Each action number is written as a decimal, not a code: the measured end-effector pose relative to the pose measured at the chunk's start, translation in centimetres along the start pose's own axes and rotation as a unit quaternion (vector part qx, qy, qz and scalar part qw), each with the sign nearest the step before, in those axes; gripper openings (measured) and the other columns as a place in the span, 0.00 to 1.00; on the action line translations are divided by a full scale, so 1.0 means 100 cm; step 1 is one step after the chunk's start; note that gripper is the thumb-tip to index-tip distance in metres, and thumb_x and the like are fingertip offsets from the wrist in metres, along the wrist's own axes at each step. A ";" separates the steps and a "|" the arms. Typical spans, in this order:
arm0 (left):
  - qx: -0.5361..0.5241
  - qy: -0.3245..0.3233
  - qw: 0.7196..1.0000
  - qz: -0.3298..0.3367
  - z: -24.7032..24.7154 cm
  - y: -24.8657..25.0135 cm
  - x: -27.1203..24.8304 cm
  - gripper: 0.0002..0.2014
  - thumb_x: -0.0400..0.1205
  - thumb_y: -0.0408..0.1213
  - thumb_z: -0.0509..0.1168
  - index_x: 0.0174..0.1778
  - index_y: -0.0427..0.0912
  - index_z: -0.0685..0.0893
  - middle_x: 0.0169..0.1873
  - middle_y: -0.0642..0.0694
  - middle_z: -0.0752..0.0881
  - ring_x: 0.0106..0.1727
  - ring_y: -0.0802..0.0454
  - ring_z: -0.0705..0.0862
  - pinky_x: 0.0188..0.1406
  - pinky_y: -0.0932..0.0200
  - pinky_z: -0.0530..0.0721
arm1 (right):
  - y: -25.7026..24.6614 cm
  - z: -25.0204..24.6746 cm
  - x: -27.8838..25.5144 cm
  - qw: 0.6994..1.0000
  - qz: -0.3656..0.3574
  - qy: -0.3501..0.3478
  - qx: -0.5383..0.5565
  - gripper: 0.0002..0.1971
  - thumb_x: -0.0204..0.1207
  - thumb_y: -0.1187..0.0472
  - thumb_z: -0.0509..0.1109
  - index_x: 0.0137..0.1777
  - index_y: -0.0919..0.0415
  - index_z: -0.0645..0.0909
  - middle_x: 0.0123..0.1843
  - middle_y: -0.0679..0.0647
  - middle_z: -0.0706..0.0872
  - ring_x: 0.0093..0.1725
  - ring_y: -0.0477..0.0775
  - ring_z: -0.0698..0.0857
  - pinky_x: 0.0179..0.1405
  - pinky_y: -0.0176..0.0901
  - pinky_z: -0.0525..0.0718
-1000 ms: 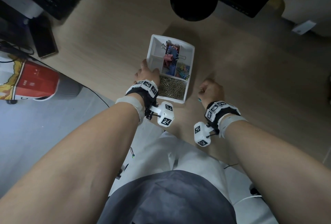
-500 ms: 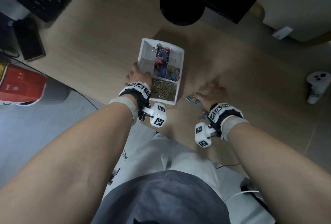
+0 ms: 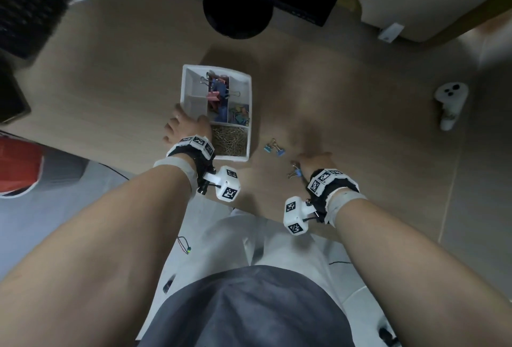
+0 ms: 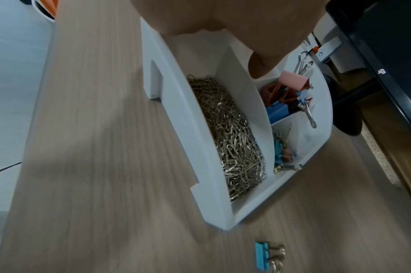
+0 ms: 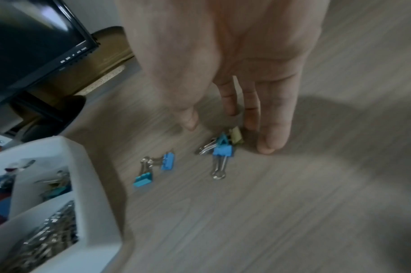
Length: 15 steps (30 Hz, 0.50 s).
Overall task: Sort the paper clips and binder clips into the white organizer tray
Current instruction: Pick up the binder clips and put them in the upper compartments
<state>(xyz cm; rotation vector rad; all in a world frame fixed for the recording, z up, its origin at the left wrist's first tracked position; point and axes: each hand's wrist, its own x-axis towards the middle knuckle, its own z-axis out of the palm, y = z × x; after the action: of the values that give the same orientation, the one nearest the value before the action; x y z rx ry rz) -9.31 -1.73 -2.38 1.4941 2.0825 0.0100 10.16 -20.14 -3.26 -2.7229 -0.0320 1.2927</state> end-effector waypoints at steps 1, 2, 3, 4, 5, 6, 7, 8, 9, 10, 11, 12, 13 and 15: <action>-0.005 0.003 1.000 -0.001 0.000 0.001 -0.001 0.33 0.76 0.43 0.59 0.80 0.47 0.60 0.73 0.38 0.72 0.73 0.40 0.68 0.69 0.43 0.63 | -0.005 0.004 -0.005 1.000 0.005 0.001 0.020 0.36 0.57 0.41 0.76 0.60 0.66 0.78 0.46 0.56 0.89 0.35 0.56 0.88 0.28 0.41 0.81; -0.009 0.000 1.000 -0.002 0.000 0.001 -0.001 0.34 0.75 0.44 0.59 0.80 0.47 0.60 0.73 0.38 0.72 0.73 0.40 0.68 0.69 0.43 0.63 | -0.006 0.014 0.007 0.999 -0.016 0.014 0.031 0.43 0.47 0.35 0.76 0.60 0.64 0.81 0.43 0.56 0.90 0.33 0.56 0.90 0.28 0.42 0.85; -0.015 -0.008 1.000 -0.003 -0.001 0.001 -0.001 0.34 0.75 0.44 0.59 0.79 0.48 0.60 0.73 0.39 0.72 0.73 0.40 0.68 0.70 0.42 0.63 | -0.007 0.028 0.022 0.999 -0.035 0.019 0.018 0.50 0.40 0.29 0.73 0.61 0.62 0.82 0.42 0.56 0.91 0.35 0.58 0.91 0.33 0.48 0.89; -0.022 -0.019 1.000 -0.004 -0.002 0.000 0.000 0.34 0.75 0.44 0.58 0.80 0.48 0.60 0.73 0.39 0.72 0.73 0.40 0.68 0.70 0.41 0.64 | -0.012 0.040 0.029 0.998 -0.049 0.022 0.015 0.55 0.36 0.25 0.70 0.63 0.61 0.81 0.44 0.57 0.91 0.40 0.60 0.91 0.39 0.53 0.91; -0.031 -0.029 0.999 -0.005 -0.003 0.000 0.001 0.34 0.75 0.44 0.58 0.80 0.48 0.59 0.74 0.40 0.72 0.73 0.39 0.68 0.71 0.40 0.64 | -0.023 0.042 0.020 0.998 -0.058 0.034 0.011 0.58 0.37 0.23 0.68 0.67 0.61 0.79 0.48 0.58 0.90 0.45 0.62 0.91 0.46 0.55 0.91; -0.039 -0.039 0.998 -0.005 -0.005 -0.001 0.002 0.34 0.76 0.44 0.58 0.80 0.48 0.59 0.74 0.39 0.72 0.72 0.39 0.68 0.71 0.40 0.65 | -0.034 0.043 0.007 0.996 -0.071 0.042 0.021 0.60 0.43 0.24 0.71 0.74 0.62 0.74 0.57 0.61 0.88 0.53 0.64 0.89 0.53 0.54 0.89; -0.046 -0.044 0.998 -0.004 -0.006 -0.001 0.003 0.34 0.76 0.43 0.59 0.80 0.48 0.58 0.73 0.39 0.72 0.72 0.39 0.68 0.71 0.41 0.66 | -0.042 0.045 -0.001 0.995 -0.088 0.045 0.017 0.59 0.54 0.28 0.76 0.80 0.63 0.66 0.67 0.64 0.83 0.62 0.66 0.85 0.59 0.51 0.85; -0.053 -0.048 0.997 -0.003 -0.008 -0.001 0.003 0.34 0.77 0.43 0.59 0.81 0.47 0.58 0.73 0.38 0.72 0.72 0.39 0.69 0.71 0.42 0.67 | -0.048 0.048 -0.004 0.993 -0.109 0.038 0.014 0.58 0.63 0.33 0.79 0.85 0.65 0.56 0.74 0.66 0.75 0.69 0.67 0.80 0.62 0.45 0.79; -0.060 -0.053 0.997 -0.001 -0.009 -0.001 0.004 0.33 0.78 0.42 0.59 0.81 0.47 0.58 0.73 0.38 0.72 0.72 0.39 0.69 0.70 0.42 0.67 | -0.052 0.051 -0.006 0.992 -0.121 0.030 0.008 0.58 0.67 0.38 0.80 0.86 0.65 0.50 0.78 0.66 0.68 0.71 0.67 0.76 0.59 0.41 0.73; -0.068 -0.059 0.996 0.000 -0.010 -0.001 0.004 0.33 0.78 0.42 0.59 0.81 0.47 0.58 0.73 0.37 0.72 0.72 0.39 0.69 0.71 0.41 0.67 | -0.055 0.055 -0.005 0.990 -0.137 0.034 0.002 0.59 0.67 0.40 0.82 0.86 0.64 0.50 0.78 0.65 0.66 0.70 0.66 0.75 0.55 0.39 0.69; -0.074 -0.065 0.995 0.002 -0.012 -0.002 0.004 0.34 0.78 0.42 0.59 0.81 0.47 0.58 0.73 0.37 0.72 0.72 0.39 0.69 0.71 0.41 0.68 | -0.057 0.059 -0.005 0.988 -0.150 0.042 -0.014 0.58 0.65 0.42 0.83 0.85 0.62 0.52 0.76 0.65 0.65 0.67 0.65 0.76 0.54 0.40 0.70; -0.079 -0.070 0.994 0.003 -0.013 -0.002 0.004 0.34 0.78 0.42 0.59 0.81 0.47 0.58 0.72 0.37 0.72 0.71 0.38 0.69 0.70 0.40 0.68 | -0.060 0.065 -0.002 0.983 -0.168 0.055 -0.037 0.54 0.64 0.43 0.84 0.83 0.61 0.56 0.74 0.63 0.66 0.63 0.63 0.75 0.53 0.44 0.73; -0.081 -0.074 0.994 0.005 -0.014 -0.002 0.004 0.33 0.78 0.43 0.59 0.81 0.47 0.58 0.72 0.38 0.72 0.71 0.38 0.69 0.70 0.40 0.68 | -0.063 0.067 -0.002 0.978 -0.187 0.068 -0.066 0.49 0.65 0.46 0.84 0.81 0.59 0.61 0.73 0.62 0.67 0.60 0.62 0.74 0.52 0.47 0.75; -0.078 -0.080 0.994 0.006 -0.016 -0.002 0.004 0.33 0.79 0.43 0.59 0.81 0.47 0.59 0.72 0.38 0.72 0.71 0.39 0.69 0.70 0.42 0.68 | -0.068 0.071 -0.001 0.973 -0.205 0.090 -0.057 0.37 0.68 0.55 0.83 0.74 0.57 0.70 0.69 0.63 0.69 0.60 0.65 0.76 0.55 0.51 0.81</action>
<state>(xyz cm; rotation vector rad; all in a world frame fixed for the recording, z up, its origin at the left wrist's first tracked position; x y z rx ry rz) -10.28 -0.99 -1.31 1.3676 1.9011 0.0550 4.81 -12.70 -6.79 -2.7127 -0.6316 0.9520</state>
